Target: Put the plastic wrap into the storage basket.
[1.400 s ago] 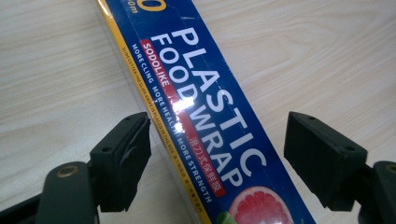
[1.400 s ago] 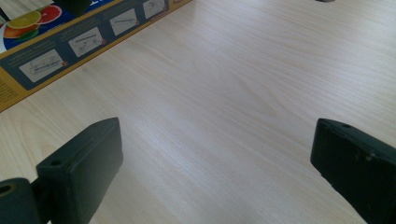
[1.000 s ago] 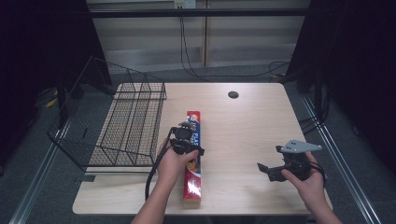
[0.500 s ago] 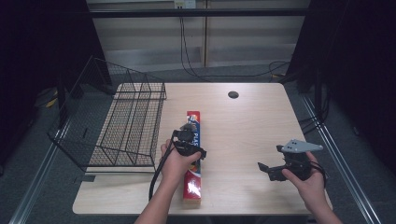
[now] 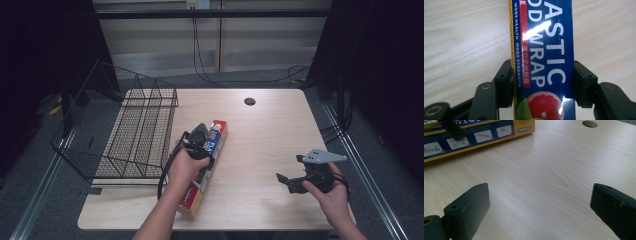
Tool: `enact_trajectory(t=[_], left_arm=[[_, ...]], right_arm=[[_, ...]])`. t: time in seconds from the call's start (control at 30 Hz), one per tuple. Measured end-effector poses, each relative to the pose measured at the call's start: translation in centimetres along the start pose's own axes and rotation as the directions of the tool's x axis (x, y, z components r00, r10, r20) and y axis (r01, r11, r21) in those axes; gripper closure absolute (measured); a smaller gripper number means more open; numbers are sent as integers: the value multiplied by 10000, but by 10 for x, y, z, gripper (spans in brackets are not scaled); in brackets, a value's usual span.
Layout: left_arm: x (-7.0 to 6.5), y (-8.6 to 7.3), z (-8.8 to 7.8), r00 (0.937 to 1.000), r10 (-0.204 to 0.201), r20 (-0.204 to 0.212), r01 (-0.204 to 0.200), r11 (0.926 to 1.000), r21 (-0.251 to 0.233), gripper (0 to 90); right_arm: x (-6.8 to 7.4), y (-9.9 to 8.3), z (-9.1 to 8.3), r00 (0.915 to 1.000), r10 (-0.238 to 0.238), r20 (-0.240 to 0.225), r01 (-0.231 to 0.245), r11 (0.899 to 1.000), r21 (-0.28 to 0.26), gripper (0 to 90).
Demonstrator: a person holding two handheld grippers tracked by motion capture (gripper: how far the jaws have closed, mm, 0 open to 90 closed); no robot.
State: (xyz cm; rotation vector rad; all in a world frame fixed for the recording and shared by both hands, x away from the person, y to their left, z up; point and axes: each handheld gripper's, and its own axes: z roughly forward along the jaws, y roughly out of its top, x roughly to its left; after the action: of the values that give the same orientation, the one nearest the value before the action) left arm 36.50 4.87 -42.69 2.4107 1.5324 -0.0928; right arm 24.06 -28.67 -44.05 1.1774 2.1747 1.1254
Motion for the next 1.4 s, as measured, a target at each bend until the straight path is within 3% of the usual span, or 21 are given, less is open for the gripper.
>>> enact_trajectory(t=[0.47, 0.67, 0.73, 0.83, 1.4], left_arm=[[5, 9, -40, 9989, 176, 443, -192, 9991, 379, 443], [5, 13, -58, 9991, 365, 236, -374, 9986, 378, 442], [7, 13, -62, 9993, 207, 307, -218, 9992, 348, 442], [9, 14, -67, 9991, 349, 231, -358, 9985, 405, 442], [18, 20, -93, 9988, -20, 494, 6, 9996, 281, 442]], right_arm=[[-1, 1, -1, 10000, 73, 53, -73, 10000, -62, 23], [0, 2, -2, 10000, -13, 29, 13, 9999, -102, 23], [0, 2, -2, 10000, -50, 54, 51, 10000, -83, 23], [0, 2, -2, 10000, -15, 45, 15, 10000, -94, 23], [1, 2, -2, 10000, -78, -30, 77, 9999, -125, 23]])
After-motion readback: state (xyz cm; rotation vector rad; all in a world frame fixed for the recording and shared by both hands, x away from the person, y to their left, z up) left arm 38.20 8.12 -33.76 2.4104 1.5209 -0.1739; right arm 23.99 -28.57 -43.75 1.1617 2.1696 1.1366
